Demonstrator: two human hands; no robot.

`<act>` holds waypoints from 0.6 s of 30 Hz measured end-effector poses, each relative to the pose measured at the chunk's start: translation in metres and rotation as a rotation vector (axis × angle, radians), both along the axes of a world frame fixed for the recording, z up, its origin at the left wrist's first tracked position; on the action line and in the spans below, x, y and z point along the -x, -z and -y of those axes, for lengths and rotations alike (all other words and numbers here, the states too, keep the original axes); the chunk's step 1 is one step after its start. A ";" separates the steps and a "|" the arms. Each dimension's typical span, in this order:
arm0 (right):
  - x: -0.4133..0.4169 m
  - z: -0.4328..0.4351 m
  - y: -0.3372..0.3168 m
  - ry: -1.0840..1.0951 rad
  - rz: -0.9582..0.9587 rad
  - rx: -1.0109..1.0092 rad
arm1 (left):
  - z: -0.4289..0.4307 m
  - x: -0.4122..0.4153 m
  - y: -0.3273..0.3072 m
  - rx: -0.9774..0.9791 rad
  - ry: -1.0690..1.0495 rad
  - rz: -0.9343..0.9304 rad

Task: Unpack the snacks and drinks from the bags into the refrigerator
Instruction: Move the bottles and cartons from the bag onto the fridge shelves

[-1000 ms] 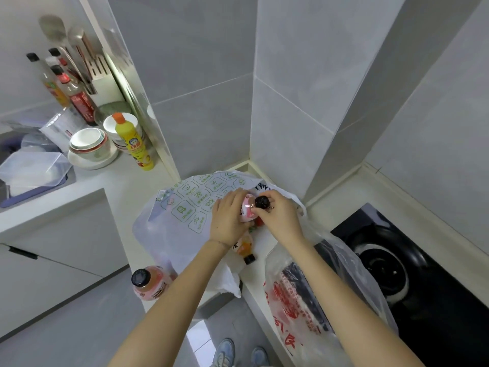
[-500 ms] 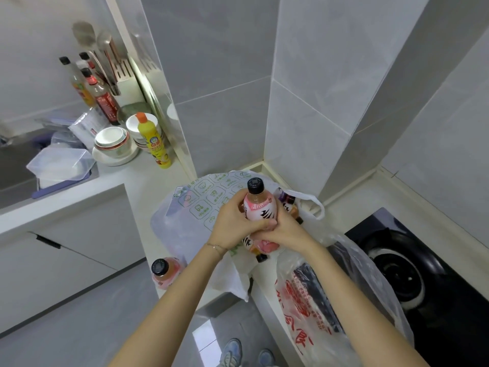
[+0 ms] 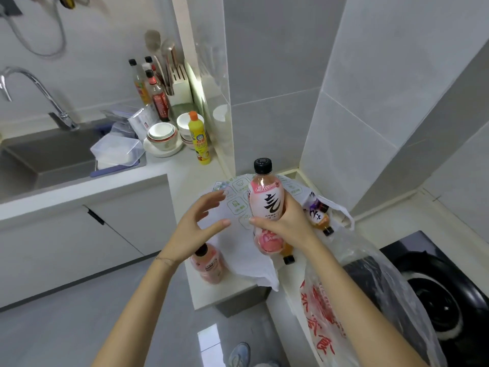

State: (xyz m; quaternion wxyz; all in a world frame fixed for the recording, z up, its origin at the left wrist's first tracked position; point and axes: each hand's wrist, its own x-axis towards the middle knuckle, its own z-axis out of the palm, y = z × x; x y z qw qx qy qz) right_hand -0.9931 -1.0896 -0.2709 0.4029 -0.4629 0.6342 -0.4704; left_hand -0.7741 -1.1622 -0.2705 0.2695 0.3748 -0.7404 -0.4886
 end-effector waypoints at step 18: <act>-0.069 0.009 0.047 -0.084 0.068 -0.132 | -0.041 -0.044 0.127 -0.236 -0.274 0.044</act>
